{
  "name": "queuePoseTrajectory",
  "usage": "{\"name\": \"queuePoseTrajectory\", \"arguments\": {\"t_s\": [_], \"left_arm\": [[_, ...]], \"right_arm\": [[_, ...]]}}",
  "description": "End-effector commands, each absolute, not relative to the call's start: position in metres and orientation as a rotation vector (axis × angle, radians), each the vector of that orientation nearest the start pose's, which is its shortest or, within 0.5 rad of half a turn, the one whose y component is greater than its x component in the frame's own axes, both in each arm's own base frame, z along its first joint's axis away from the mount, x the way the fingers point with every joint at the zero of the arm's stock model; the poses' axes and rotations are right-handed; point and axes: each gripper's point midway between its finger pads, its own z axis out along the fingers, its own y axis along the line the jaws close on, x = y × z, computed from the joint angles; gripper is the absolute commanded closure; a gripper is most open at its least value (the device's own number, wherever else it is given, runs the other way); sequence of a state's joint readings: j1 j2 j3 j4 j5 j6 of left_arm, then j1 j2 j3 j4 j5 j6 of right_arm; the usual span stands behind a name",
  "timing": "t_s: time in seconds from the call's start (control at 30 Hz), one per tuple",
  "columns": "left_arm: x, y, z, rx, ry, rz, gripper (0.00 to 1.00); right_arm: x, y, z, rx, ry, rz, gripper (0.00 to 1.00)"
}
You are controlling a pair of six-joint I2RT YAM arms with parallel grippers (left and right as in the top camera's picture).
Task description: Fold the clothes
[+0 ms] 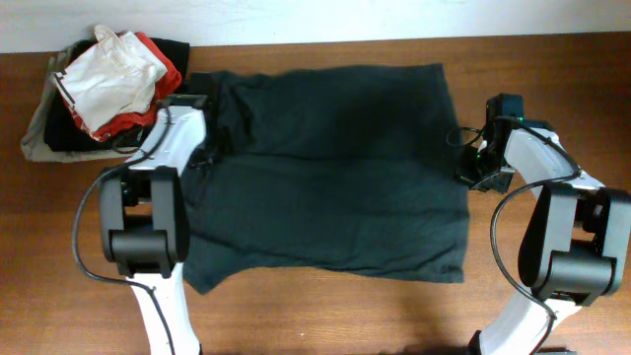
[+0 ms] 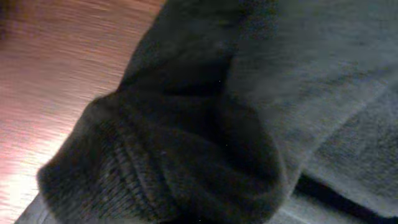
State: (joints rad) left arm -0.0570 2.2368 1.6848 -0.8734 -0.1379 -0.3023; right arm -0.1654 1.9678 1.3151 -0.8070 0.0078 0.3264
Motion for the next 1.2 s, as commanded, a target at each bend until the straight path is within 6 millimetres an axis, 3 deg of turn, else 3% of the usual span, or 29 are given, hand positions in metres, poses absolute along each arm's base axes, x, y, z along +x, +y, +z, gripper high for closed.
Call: {"name": "queuePoseTrajectory", "arguments": {"t_s": [0.0, 0.2, 0.33, 0.43, 0.5, 0.73, 0.97, 1.17], "left_arm": [[0.453, 0.028, -0.015, -0.446, 2.97, 0.257, 0.98], [0.455, 0.029, -0.003, -0.448, 2.972, 0.258, 0.98], [0.459, 0.025, 0.005, -0.436, 2.967, 0.255, 0.95], [0.459, 0.022, 0.005, -0.434, 2.971, 0.233, 0.95], [0.459, 0.02, 0.004, -0.433, 2.975, 0.215, 0.95], [0.456, 0.018, 0.004, -0.432, 2.989, 0.203, 0.94], [0.455, 0.018, 0.004, -0.432, 2.991, 0.203, 0.94], [0.455, 0.018, 0.004, -0.431, 2.995, 0.204, 0.94]], "right_arm": [[0.373, -0.073, 0.015, 0.783, 2.912, -0.075, 0.96], [0.376, -0.074, 0.019, 0.805, 2.892, -0.076, 0.96], [0.39, -0.068, 0.06, 0.768, 2.836, -0.044, 0.96], [0.408, -0.031, 0.088, 0.491, 2.819, 0.129, 0.96], [0.407, -0.016, 0.083, 0.432, 2.844, 0.139, 0.96], [0.397, 0.019, 0.028, 0.344, 2.99, 0.145, 0.96], [0.398, 0.022, 0.021, 0.346, 2.998, 0.14, 0.96], [0.391, 0.022, -0.002, 0.373, 3.053, 0.131, 0.96]]}}
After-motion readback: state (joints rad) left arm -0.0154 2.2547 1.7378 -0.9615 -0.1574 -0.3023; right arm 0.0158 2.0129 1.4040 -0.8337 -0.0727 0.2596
